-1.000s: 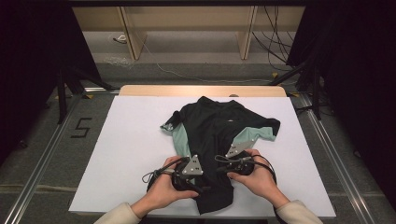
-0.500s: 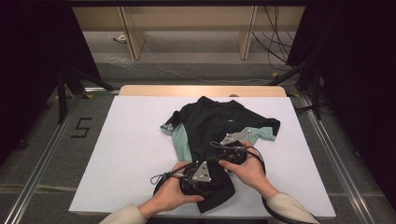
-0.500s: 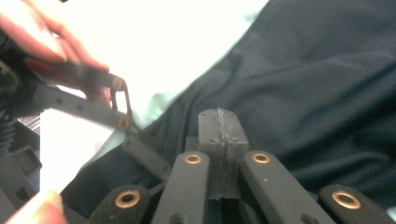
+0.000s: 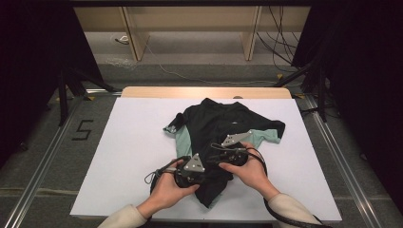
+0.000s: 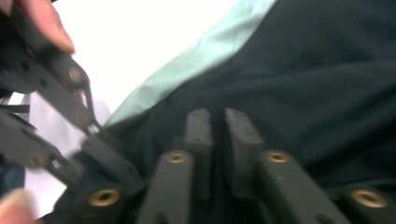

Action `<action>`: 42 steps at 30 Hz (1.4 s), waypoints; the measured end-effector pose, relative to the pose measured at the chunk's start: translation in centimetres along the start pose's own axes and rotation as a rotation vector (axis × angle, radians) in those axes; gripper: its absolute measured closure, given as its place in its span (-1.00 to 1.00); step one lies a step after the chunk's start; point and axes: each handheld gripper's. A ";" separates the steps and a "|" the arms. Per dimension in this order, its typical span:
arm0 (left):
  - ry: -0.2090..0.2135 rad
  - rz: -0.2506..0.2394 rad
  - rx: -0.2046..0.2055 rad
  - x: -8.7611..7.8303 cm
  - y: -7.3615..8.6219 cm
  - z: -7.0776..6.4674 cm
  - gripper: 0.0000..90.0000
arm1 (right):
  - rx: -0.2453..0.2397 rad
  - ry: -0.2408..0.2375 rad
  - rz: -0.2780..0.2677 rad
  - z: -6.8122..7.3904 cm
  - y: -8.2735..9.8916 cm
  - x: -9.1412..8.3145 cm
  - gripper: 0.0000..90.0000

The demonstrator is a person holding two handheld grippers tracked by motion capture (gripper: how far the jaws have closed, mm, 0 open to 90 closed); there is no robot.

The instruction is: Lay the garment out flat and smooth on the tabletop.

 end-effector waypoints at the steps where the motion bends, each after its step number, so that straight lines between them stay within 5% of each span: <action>1: -0.004 -0.014 -0.015 -0.4 0.0 0.3 0.87 | 0.000 0.000 0.000 0.0 0.0 0.0 0.60; 3: -0.013 -0.059 -0.071 -1.2 0.2 1.3 0.86 | -0.028 0.070 -0.087 -0.3 -0.6 -1.4 0.42; 7: -0.030 -0.108 -0.161 -2.5 0.8 3.5 0.86 | -0.006 0.150 -0.157 -1.1 -0.8 -3.1 0.36; 12: -0.076 -0.127 -0.220 -3.3 1.7 5.3 0.86 | 0.038 0.241 -0.139 -2.6 0.1 -4.8 0.35; 17: -0.082 -0.127 -0.240 -3.3 2.0 5.9 0.85 | 0.087 0.180 -0.049 -2.4 1.4 -4.2 0.27; 23: -0.104 -0.131 -0.241 -3.5 2.1 6.1 0.85 | 0.022 0.038 -0.005 0.6 0.9 -2.5 0.02; 26: -0.116 -0.143 -0.243 -3.7 2.2 6.1 0.85 | -0.070 0.038 0.044 2.1 1.0 -1.7 0.00; 31: -0.127 -0.137 -0.236 -3.7 2.2 6.1 0.86 | -0.105 0.001 0.080 3.2 1.2 -0.8 -0.06; 35: -0.130 -0.131 -0.229 -3.6 2.2 6.1 0.86 | -0.159 0.034 0.146 3.7 1.8 1.0 -0.11; 38: -0.128 -0.139 -0.236 -3.7 2.2 6.1 0.86 | -0.144 0.060 0.137 3.6 1.7 1.5 -0.03; 42: -0.123 -0.141 -0.240 -3.7 2.2 6.1 0.86 | -0.157 0.097 0.140 3.2 1.6 1.7 0.36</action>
Point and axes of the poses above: each handheld gripper's, and its own axes: x roughly forward along the jaws, y roughly out of its underside, z roughly to its left, and after that the axes turned 7 degrees about y, right-handed
